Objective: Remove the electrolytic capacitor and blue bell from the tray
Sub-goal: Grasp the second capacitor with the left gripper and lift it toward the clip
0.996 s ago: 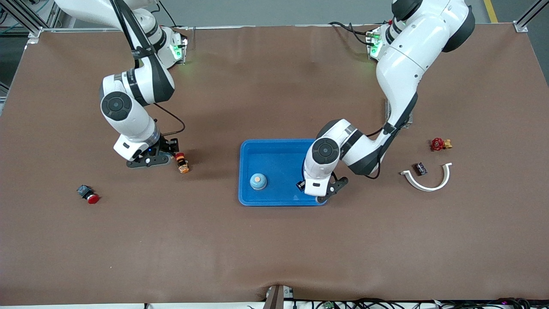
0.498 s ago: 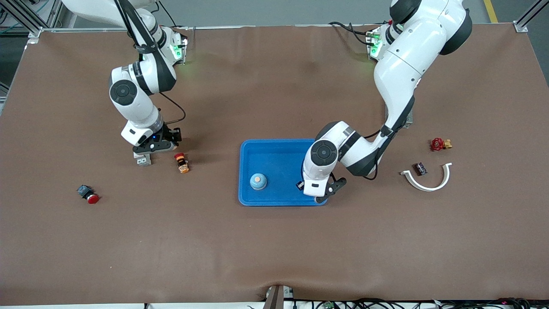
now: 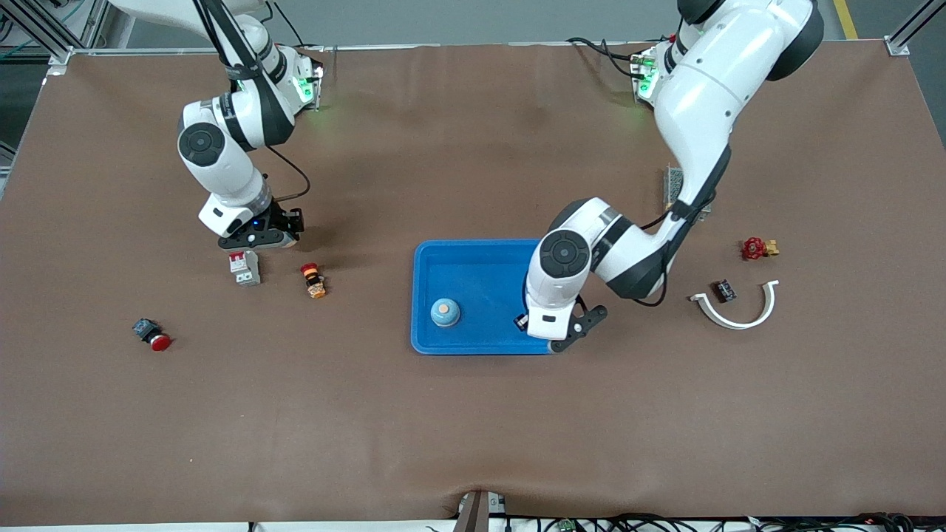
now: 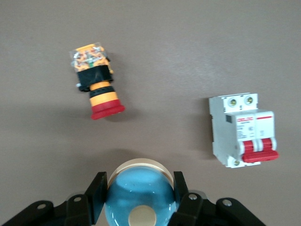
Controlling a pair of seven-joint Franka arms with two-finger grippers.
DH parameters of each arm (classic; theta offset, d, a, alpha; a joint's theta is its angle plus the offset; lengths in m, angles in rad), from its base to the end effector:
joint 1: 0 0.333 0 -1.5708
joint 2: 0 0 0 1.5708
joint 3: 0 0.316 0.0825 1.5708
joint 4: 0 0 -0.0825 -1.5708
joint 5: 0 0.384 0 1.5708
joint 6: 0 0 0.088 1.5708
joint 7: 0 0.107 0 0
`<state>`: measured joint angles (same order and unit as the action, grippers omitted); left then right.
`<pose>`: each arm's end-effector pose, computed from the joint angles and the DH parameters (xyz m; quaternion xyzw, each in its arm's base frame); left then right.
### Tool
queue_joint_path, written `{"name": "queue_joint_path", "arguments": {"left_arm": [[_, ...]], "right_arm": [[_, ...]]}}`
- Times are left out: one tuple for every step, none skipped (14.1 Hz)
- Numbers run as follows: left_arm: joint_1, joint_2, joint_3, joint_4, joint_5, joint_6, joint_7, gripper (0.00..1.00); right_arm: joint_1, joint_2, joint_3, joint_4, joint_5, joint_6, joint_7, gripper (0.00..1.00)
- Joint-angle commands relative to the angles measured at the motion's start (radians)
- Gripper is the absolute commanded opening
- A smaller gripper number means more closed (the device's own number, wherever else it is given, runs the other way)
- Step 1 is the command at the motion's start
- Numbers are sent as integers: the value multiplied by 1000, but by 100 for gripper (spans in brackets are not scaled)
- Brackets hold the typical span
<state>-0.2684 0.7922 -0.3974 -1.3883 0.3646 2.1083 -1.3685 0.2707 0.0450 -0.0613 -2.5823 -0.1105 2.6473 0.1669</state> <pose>0.6189 -0.3876 0.2610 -0.9522 -0.3051 -0.0118 0.0109 0.4370 0.0957 0.2460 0.9971 0.0696 0.0150 0.0257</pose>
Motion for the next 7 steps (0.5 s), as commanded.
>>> {"name": "queue_joint_path", "arguments": {"left_arm": [[50,-77,2,-29,4,-92,81,0],[78,-102,-3,-44,-4,-102,103,0],[110,-129,-6,-79,-7,-103,130,0],[141,-155,-9,-112,-9,-102,173,0],[179,-175,-20,-144,-10,-103,213,0],[227,-189,-38,-172,-10,-102,242,0],[276,-192,-67,-187,-10,-102,265,0]], "right_arm": [[-39,-46,11,-58,-38,31,-6,0],[-48,-46,11,-59,-55,33,-6,0],[-63,-48,11,-62,-72,37,-6,0],[-80,-56,12,-74,-84,42,-6,0],[-84,-71,11,-88,-92,43,-7,0],[-91,-80,12,-99,-97,43,-16,0],[-108,-91,12,-105,-98,45,-39,0]]}}
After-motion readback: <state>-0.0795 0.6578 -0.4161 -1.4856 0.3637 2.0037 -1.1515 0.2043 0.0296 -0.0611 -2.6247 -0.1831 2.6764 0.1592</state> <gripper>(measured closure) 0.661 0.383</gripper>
